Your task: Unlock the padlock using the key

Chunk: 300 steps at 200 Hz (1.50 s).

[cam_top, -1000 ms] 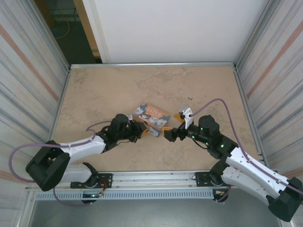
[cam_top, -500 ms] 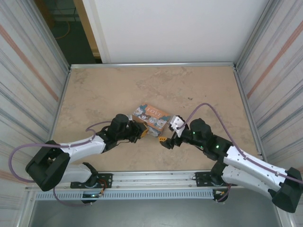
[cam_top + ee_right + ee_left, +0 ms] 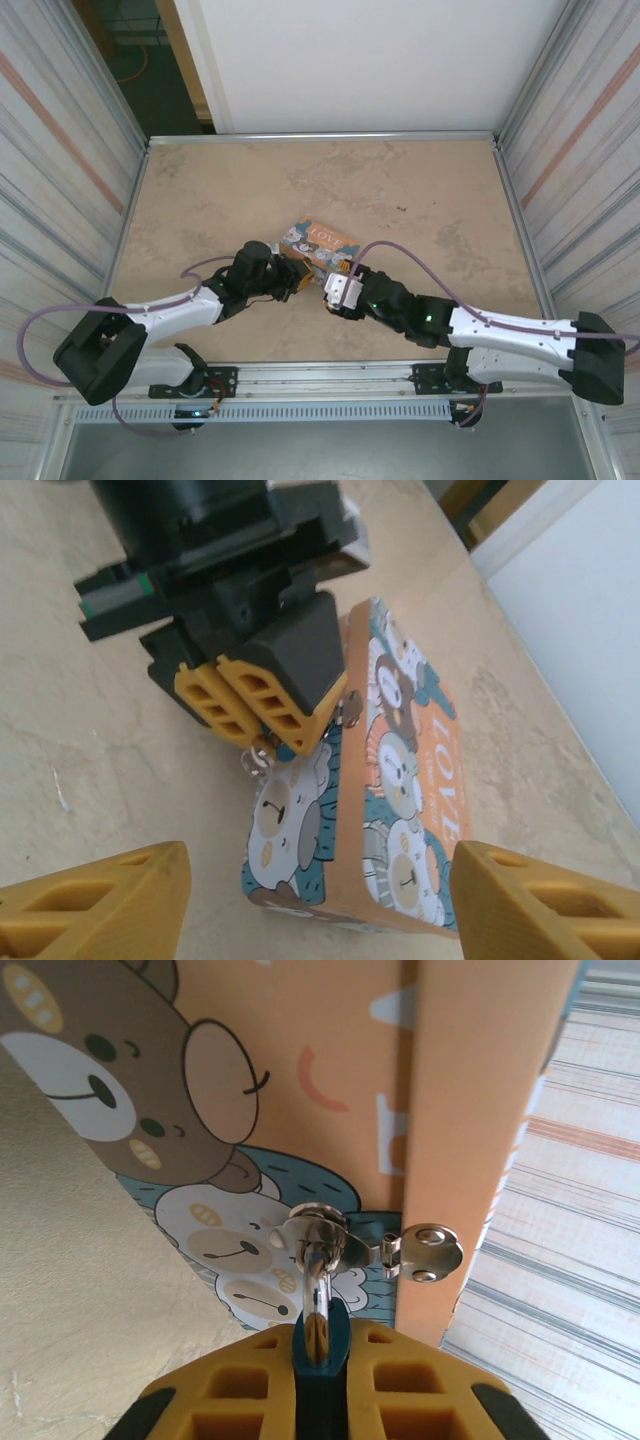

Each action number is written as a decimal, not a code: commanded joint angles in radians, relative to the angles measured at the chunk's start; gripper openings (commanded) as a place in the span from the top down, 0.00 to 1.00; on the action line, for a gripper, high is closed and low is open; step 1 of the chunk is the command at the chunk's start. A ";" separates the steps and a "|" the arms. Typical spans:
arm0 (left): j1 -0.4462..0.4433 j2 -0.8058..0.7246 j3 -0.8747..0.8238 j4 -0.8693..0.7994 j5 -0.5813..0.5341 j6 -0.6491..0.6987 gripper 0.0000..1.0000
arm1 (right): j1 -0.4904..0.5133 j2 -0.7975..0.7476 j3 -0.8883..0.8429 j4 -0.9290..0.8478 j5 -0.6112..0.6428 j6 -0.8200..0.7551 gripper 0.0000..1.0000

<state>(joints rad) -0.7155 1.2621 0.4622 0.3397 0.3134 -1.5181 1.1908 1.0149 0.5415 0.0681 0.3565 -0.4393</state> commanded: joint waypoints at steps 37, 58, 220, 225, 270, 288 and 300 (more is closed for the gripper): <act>-0.003 -0.034 0.021 0.020 0.018 0.007 1.00 | 0.039 0.157 0.063 0.085 0.102 -0.107 0.49; -0.002 -0.037 0.020 0.021 0.018 0.007 1.00 | 0.044 0.203 0.070 0.119 0.105 -0.111 0.54; -0.002 -0.029 0.012 0.038 0.024 0.004 1.00 | 0.046 0.387 0.091 0.254 0.168 -0.113 0.78; -0.002 -0.027 0.012 0.039 0.025 0.003 1.00 | 0.046 0.389 0.089 0.259 0.170 -0.111 0.79; -0.002 -0.021 0.012 0.042 0.030 0.003 1.00 | 0.046 0.404 0.094 0.269 0.173 -0.108 0.81; -0.003 -0.019 0.012 0.042 0.031 0.003 1.00 | 0.046 0.415 0.095 0.278 0.174 -0.109 0.81; -0.002 -0.017 0.013 0.044 0.033 0.005 1.00 | 0.046 0.424 0.097 0.284 0.178 -0.108 0.83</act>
<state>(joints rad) -0.7155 1.2617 0.4622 0.3412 0.3248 -1.5188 1.2266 1.4143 0.6083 0.3164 0.5053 -0.5407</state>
